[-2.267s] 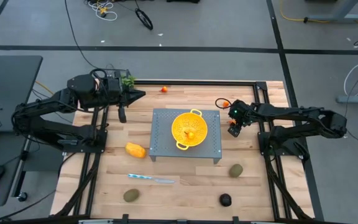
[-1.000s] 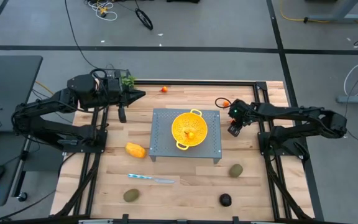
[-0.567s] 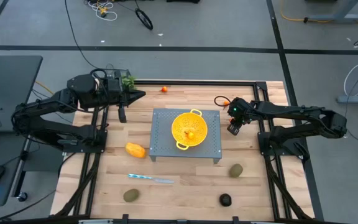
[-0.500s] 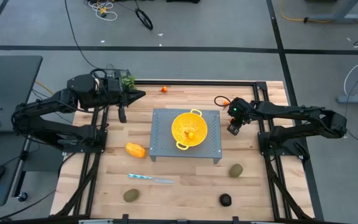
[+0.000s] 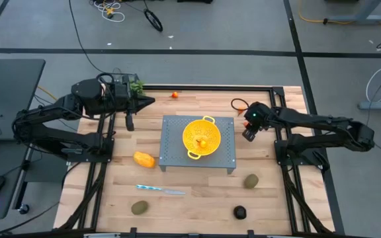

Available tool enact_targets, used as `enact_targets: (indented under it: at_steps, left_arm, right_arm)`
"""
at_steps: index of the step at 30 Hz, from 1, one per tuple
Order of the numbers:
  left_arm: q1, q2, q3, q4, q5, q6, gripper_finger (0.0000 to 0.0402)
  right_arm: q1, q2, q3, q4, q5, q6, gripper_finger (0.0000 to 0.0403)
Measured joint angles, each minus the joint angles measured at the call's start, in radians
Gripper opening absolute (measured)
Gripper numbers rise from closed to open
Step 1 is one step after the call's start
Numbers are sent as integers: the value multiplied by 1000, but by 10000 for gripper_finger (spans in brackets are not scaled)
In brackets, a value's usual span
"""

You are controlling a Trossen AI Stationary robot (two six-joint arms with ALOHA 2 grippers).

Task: Pick & Place Fruit
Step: Put the right bottom pear into the strainer bowl on the shelf

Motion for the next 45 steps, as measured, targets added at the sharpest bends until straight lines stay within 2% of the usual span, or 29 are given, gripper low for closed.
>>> enact_targets:
  at_steps: [8,17,26,35,45]
  left_arm:
    - [0,0,0,0,1,-2,4]
    - [0,0,0,0,1,-2,4]
    - [0,0,0,0,0,-9,4]
    - [0,0,0,0,0,-13,4]
    - [0,0,0,0,0,-10,4]
  right_arm:
    - [0,-80,0,21,25,0,133]
    - [0,-92,0,28,26,0,133]
    - [0,-101,0,144,25,0,133]
    - [0,-173,2,199,25,-5,133]
    - [0,-181,119,163,26,-59,133]
